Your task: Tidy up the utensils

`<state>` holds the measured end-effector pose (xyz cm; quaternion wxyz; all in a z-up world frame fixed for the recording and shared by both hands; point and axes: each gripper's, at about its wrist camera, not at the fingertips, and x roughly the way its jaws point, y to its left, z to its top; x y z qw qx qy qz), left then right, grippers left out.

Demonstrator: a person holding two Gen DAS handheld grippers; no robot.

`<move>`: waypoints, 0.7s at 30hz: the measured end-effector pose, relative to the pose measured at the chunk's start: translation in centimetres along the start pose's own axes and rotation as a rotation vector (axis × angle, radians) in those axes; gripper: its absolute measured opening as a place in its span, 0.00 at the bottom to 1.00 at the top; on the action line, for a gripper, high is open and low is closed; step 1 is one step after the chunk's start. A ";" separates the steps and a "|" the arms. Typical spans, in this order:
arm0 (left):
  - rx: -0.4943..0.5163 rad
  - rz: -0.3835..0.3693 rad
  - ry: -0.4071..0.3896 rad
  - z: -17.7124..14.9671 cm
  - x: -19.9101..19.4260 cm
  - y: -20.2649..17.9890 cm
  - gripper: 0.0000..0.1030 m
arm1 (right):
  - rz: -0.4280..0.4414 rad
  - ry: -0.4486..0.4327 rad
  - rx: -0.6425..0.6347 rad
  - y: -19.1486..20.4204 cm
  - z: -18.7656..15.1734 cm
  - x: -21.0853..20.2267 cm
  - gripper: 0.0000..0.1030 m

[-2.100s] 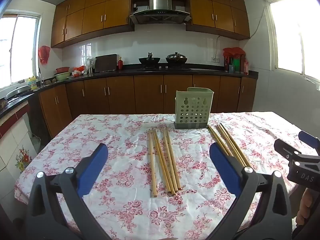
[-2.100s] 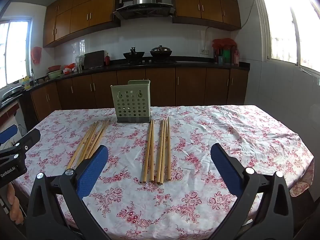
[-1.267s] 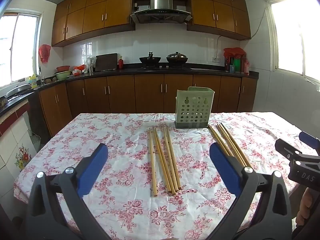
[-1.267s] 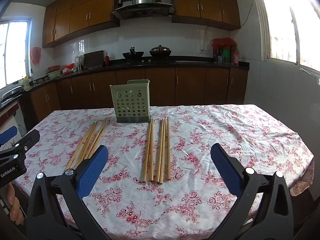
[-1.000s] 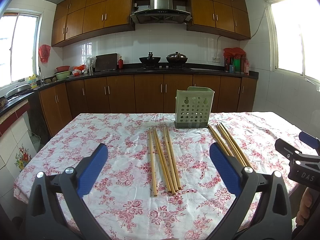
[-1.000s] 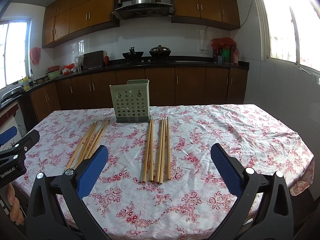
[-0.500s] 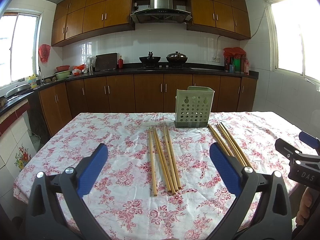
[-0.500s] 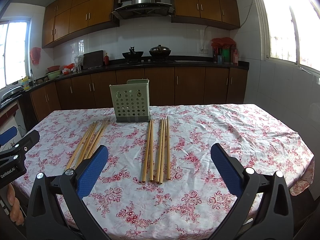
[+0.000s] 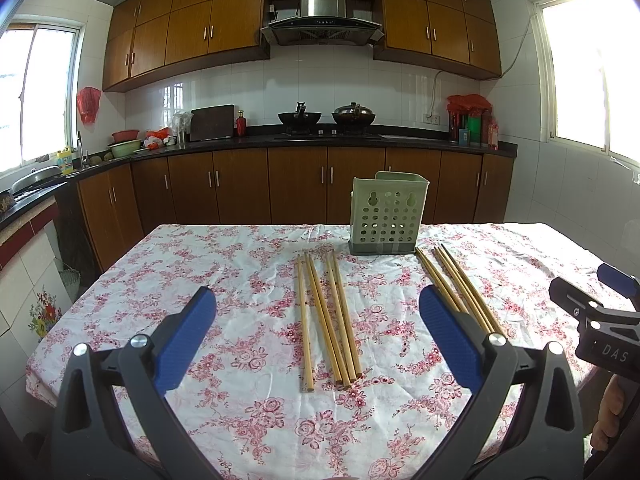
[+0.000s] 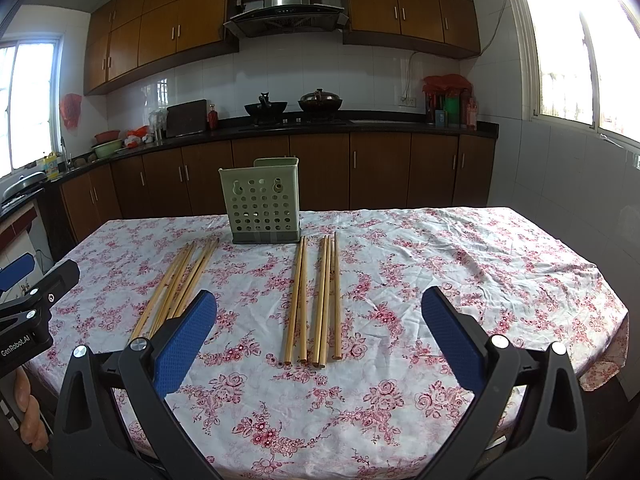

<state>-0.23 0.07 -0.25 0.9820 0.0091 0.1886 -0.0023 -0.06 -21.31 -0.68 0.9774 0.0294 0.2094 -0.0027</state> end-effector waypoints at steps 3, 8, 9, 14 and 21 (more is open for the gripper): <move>0.000 0.001 0.001 -0.1 -0.1 -0.1 0.96 | 0.000 0.001 0.000 0.0 0.0 0.0 0.98; -0.001 -0.001 0.001 0.1 0.0 0.0 0.96 | 0.000 0.001 0.001 0.0 0.0 0.0 0.98; -0.001 -0.001 0.001 0.0 0.0 0.1 0.96 | 0.000 0.001 0.001 0.0 0.0 0.0 0.98; -0.001 0.000 0.003 -0.1 -0.1 0.0 0.96 | 0.000 0.001 0.000 0.0 0.0 0.0 0.98; -0.002 0.000 0.003 0.0 0.0 0.1 0.96 | 0.000 0.001 0.000 0.0 0.0 0.0 0.98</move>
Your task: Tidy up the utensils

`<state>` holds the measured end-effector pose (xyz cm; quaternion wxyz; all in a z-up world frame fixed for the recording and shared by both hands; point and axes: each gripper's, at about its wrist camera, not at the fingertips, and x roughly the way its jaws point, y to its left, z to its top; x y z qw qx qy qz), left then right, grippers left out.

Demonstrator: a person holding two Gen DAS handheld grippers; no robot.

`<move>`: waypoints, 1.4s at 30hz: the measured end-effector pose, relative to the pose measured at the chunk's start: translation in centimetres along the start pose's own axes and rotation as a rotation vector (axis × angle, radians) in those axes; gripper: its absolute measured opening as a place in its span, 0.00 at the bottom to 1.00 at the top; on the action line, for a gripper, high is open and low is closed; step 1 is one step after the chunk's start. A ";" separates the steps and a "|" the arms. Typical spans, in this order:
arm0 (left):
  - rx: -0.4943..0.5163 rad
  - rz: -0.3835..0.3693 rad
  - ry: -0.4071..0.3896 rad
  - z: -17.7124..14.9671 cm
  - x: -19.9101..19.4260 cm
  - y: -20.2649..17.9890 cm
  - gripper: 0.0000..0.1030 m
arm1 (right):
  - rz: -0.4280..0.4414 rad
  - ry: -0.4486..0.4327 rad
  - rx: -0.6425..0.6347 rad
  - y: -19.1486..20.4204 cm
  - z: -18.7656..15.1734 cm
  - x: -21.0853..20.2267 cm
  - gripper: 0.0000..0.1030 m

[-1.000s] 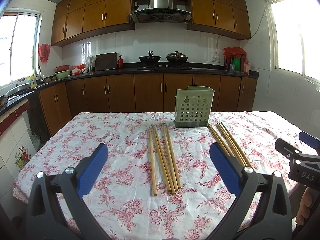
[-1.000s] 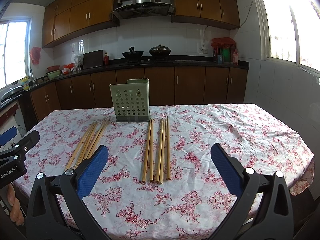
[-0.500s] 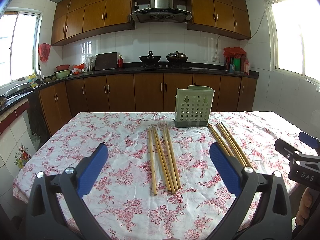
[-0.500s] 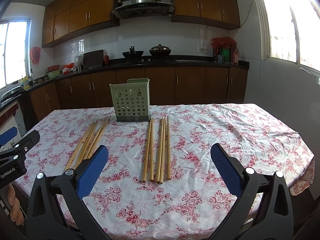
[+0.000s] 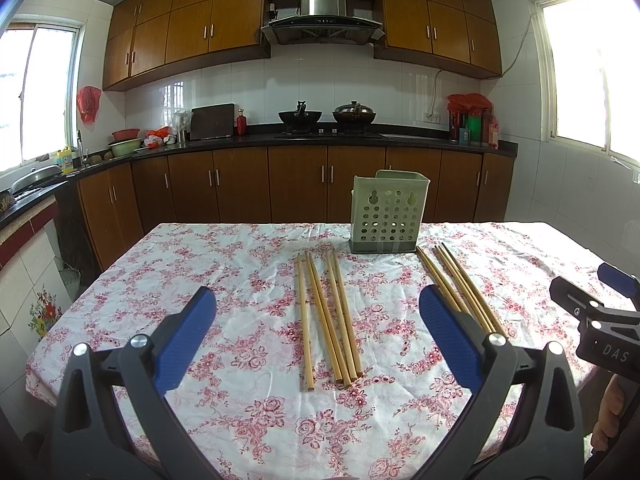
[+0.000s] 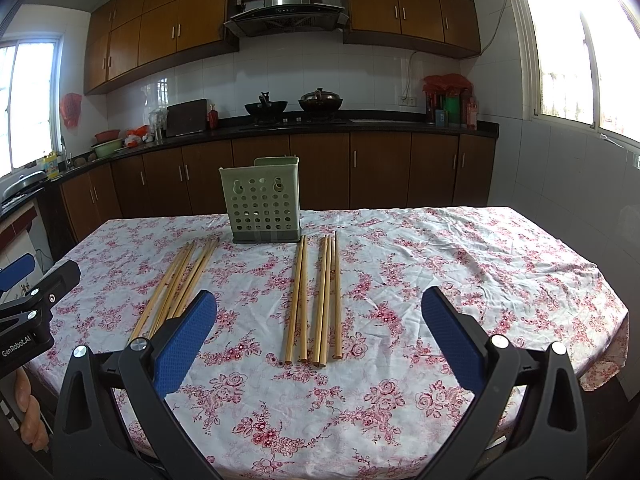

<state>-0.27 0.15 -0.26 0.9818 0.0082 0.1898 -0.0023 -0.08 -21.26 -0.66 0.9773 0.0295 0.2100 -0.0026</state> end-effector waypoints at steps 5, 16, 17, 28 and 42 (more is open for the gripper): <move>0.000 -0.001 0.000 0.1 0.1 0.0 0.96 | 0.000 0.001 0.000 0.0 0.0 0.0 0.98; -0.014 0.011 0.030 -1.2 1.7 0.4 0.96 | 0.005 0.016 0.012 -0.4 0.0 0.7 0.98; -0.018 0.012 0.041 -1.2 1.9 0.5 0.96 | 0.007 0.025 0.015 -0.3 0.1 1.2 0.98; -0.082 0.121 0.315 -1.2 10.2 5.4 0.79 | -0.027 0.319 0.065 -4.1 0.4 12.1 0.49; -0.117 -0.043 0.500 -2.8 16.4 5.5 0.37 | -0.004 0.478 0.095 -5.4 -1.6 17.2 0.08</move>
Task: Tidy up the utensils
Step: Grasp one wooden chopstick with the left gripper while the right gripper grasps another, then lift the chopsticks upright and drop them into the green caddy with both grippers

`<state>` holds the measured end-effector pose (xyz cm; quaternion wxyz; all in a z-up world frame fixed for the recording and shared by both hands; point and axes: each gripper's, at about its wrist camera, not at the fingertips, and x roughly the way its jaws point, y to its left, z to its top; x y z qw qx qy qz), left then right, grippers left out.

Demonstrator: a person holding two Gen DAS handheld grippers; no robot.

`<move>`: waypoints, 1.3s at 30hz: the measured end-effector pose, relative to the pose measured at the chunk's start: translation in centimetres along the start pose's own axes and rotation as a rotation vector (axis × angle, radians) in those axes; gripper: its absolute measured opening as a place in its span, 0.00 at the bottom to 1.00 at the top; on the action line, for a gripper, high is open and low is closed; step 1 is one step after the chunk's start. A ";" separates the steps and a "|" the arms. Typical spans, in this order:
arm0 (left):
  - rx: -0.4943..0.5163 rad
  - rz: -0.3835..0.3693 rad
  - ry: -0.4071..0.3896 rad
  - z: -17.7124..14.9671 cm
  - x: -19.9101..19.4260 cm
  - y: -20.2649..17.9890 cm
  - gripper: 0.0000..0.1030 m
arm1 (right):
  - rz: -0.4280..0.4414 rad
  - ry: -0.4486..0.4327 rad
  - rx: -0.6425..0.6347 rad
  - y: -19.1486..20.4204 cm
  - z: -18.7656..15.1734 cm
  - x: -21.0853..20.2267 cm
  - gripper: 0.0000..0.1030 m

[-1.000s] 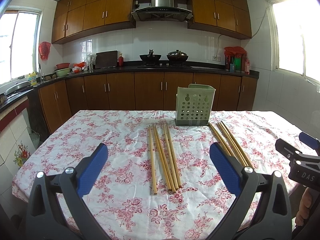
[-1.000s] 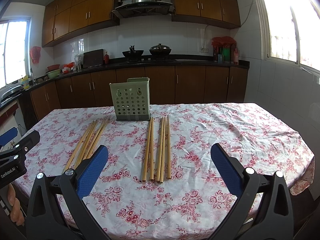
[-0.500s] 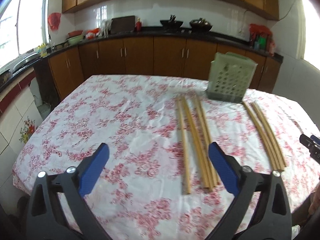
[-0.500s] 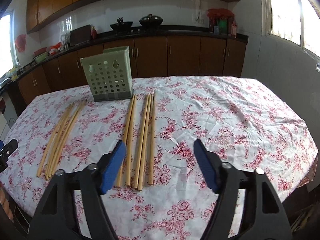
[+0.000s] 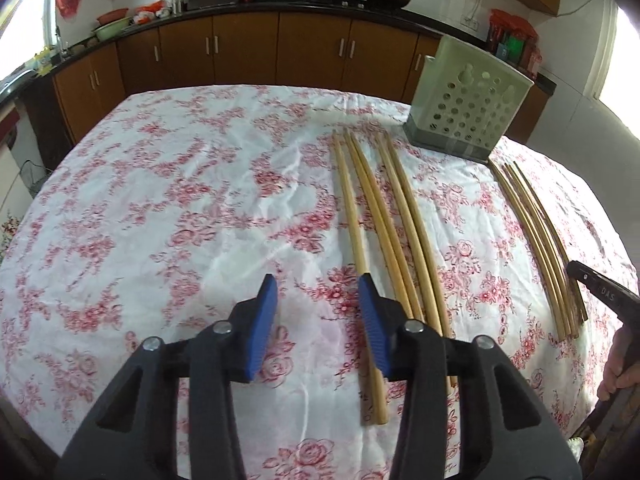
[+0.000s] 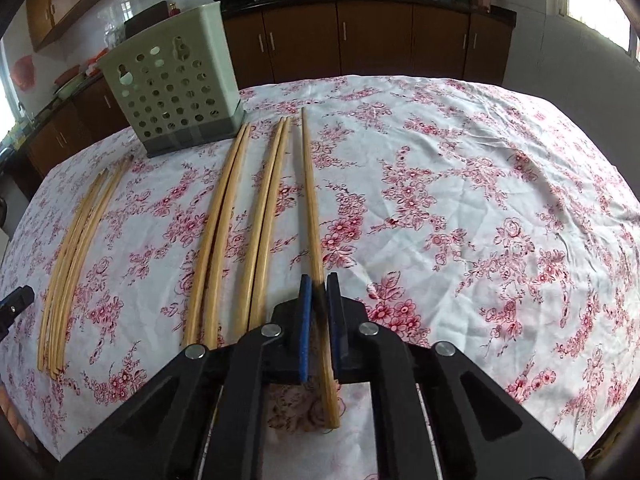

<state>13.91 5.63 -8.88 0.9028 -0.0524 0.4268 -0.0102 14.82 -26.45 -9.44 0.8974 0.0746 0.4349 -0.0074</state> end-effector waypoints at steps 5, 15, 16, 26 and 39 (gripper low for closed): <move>0.021 -0.049 0.031 0.5 1.1 -0.9 0.30 | -0.015 -0.012 -0.032 0.5 -0.3 -0.4 0.08; 0.091 0.029 0.059 1.4 2.8 -1.9 0.08 | -0.025 -0.011 -0.060 0.7 0.0 -0.1 0.08; 0.080 0.024 0.059 1.8 3.1 -1.6 0.08 | -0.026 -0.011 -0.068 0.9 0.3 0.2 0.08; 0.071 0.030 0.031 4.2 5.0 -0.2 0.08 | -0.044 -0.039 -0.019 -1.4 2.9 2.2 0.08; 0.065 0.019 0.016 3.5 4.4 -0.4 0.08 | -0.055 -0.048 -0.036 -1.2 1.5 1.1 0.08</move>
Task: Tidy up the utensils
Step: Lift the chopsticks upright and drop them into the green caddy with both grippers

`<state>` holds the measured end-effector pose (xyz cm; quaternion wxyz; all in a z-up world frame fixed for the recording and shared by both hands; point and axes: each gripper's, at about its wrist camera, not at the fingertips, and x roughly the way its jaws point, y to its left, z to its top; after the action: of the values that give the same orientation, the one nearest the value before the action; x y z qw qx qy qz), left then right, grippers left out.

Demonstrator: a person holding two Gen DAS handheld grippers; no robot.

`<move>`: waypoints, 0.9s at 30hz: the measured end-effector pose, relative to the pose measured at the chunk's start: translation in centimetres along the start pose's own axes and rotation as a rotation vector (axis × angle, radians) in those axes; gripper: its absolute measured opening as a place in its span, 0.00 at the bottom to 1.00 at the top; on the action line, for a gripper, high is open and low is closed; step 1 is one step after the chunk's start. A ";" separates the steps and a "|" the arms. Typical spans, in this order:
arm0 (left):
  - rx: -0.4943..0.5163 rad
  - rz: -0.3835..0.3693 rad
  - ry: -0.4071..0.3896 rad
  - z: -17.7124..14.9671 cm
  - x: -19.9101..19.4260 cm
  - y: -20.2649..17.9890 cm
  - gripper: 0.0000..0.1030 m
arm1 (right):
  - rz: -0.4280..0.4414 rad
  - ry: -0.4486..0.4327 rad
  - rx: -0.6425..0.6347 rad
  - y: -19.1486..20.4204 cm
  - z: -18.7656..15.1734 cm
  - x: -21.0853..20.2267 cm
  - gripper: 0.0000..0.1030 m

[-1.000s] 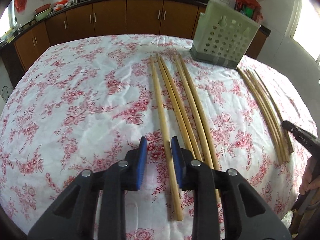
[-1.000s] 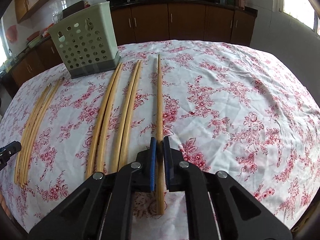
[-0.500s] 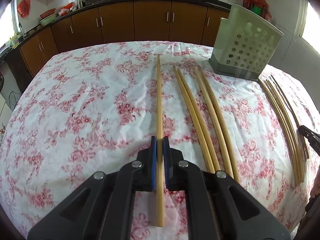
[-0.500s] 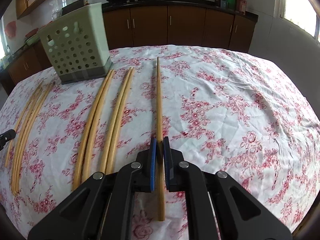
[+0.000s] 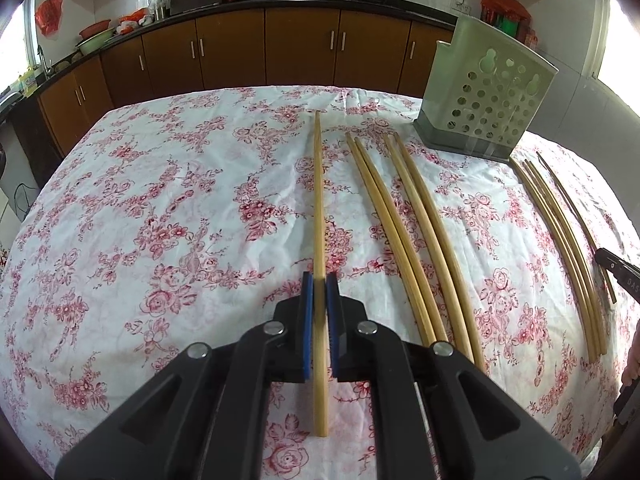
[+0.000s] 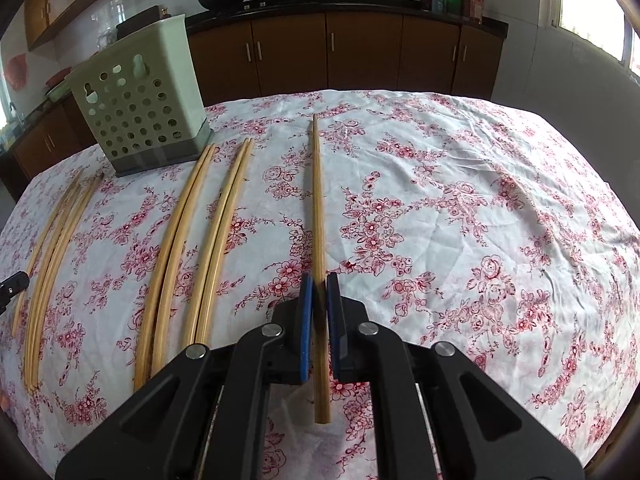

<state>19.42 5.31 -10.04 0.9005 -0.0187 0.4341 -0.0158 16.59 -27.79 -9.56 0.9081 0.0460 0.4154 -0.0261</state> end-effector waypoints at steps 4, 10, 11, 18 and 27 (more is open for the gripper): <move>0.018 0.003 0.012 0.2 -0.2 -0.1 0.08 | 0.000 -0.024 -0.003 0.1 0.1 -0.8 0.08; 0.016 0.017 -0.148 2.8 -5.0 0.6 0.08 | 0.000 -0.192 0.006 -0.5 2.5 -5.5 0.08; 0.011 0.017 -0.181 3.5 -6.0 0.7 0.08 | -0.003 -0.224 0.006 -0.6 3.0 -6.3 0.08; -0.026 0.029 -0.352 7.3 -11.1 1.4 0.08 | -0.008 -0.378 0.014 -1.1 5.6 -10.1 0.08; -0.035 0.040 -0.414 11.2 -13.4 1.6 0.08 | 0.021 -0.466 0.013 -0.5 9.9 -12.1 0.08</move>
<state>19.90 7.77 7.29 0.9702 -0.0285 0.2401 0.0137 16.08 -29.20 6.02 0.9793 0.0488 0.1940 -0.0292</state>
